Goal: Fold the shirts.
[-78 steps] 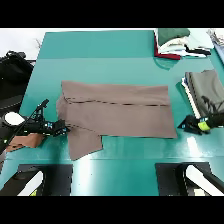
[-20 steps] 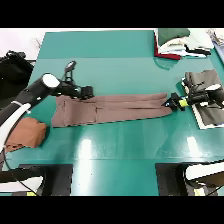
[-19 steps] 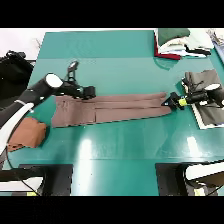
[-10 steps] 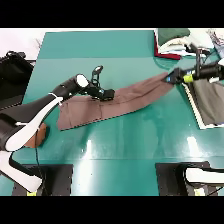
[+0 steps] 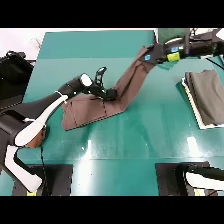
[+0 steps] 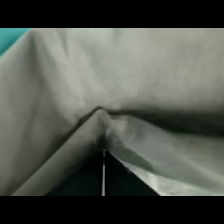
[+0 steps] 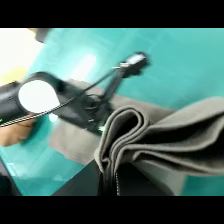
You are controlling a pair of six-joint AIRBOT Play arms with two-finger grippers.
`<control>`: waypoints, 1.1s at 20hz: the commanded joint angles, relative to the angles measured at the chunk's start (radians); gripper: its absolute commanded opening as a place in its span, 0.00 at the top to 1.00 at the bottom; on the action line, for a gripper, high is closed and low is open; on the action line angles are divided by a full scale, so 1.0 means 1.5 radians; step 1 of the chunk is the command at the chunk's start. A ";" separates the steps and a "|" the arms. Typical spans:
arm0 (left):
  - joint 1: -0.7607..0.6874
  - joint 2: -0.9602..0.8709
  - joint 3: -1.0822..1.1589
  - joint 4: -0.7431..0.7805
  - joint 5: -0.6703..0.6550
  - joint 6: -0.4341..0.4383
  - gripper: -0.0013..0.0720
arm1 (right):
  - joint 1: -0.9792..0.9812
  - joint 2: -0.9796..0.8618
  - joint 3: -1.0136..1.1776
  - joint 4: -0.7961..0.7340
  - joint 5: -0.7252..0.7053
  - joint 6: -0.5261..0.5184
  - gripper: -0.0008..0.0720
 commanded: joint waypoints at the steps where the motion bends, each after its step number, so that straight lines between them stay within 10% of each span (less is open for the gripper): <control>1: 0.050 0.042 0.042 0.046 -0.045 -0.002 0.95 | 0.086 0.000 0.014 0.002 -0.075 0.014 0.96; 8: 0.275 0.281 0.110 0.140 -0.122 0.001 0.95 | 0.343 -0.152 0.078 0.053 -0.259 -0.006 0.95; 10: 0.313 0.334 0.110 0.155 -0.124 0.001 0.95 | 0.403 -0.234 0.158 0.052 -0.275 -0.018 0.59; 12: 0.334 0.364 0.110 0.156 -0.131 0.002 0.95 | 0.424 -0.287 0.211 0.046 -0.247 -0.017 0.56; 22: 0.333 0.373 0.108 0.153 -0.177 0.007 0.95 | 0.113 -0.178 -0.089 -0.048 -0.084 0.002 0.56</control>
